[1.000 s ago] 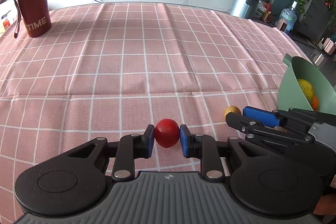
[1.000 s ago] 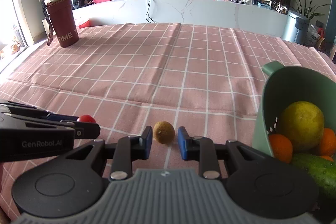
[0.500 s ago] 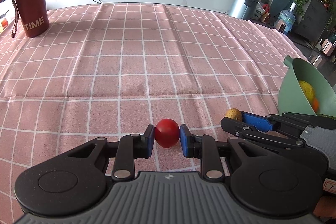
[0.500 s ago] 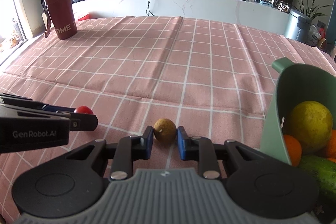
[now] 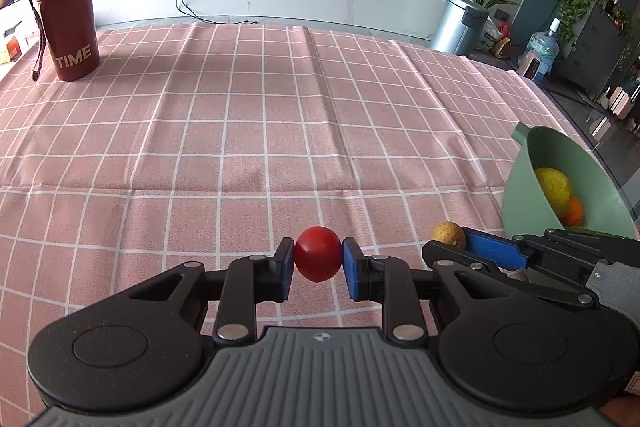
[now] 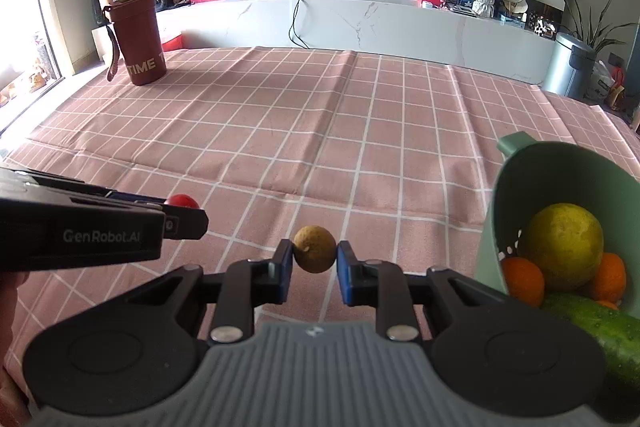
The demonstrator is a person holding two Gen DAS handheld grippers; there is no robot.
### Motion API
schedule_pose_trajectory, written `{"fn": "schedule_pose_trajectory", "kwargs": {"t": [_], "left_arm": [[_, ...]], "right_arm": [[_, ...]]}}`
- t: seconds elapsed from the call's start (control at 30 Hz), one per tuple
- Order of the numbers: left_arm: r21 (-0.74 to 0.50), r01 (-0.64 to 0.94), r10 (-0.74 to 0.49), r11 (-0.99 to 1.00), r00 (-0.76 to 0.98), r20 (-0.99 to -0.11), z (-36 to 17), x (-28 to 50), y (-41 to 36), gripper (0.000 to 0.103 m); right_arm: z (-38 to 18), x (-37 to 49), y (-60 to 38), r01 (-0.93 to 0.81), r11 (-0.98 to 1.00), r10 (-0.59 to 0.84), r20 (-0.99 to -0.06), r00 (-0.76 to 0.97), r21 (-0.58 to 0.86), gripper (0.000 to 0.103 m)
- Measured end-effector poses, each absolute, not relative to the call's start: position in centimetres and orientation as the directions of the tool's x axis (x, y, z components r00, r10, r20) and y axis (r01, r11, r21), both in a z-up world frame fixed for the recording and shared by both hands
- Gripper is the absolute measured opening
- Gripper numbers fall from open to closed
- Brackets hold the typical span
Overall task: Organize fruits
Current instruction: 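Carry the tomato and brown fruit into the colander and open both tools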
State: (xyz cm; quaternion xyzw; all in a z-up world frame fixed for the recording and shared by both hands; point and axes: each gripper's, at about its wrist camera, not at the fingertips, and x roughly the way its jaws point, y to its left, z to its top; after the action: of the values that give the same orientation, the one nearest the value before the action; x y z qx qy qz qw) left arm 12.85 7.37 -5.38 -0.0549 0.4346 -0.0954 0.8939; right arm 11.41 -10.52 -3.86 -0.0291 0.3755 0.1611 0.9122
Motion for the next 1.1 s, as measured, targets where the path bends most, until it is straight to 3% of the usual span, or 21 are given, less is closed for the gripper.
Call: {"fn": "schedule_pose_trajectory", "kwargs": {"t": [0.37,0.67,1.1], "left_arm": [[-0.161,0.179,-0.239,0.970,0.618,-0.749,-0.6,10.3,3.3,0.028],[-0.221,0.293,-0.357,0.930,0.585,-0.728,3.1,10.0,-2.1,0.028],[-0.248,0.407,-0.427,0.879,0.442,-0.789,1.8,13.2,-10.5,0.028]], "right_arm": [[0.9,7.7,-14.8,-0.338,0.935,0.311,-0.697,0.646,0.104,0.019],[5.6,5.4,-22.2,-0.358,0.926,0.336,-0.688,0.643,0.117,0.019],[7.4,7.3,-32.5,-0.320,0.940,0.294,-0.748,0.596,0.114,0.019]]}}
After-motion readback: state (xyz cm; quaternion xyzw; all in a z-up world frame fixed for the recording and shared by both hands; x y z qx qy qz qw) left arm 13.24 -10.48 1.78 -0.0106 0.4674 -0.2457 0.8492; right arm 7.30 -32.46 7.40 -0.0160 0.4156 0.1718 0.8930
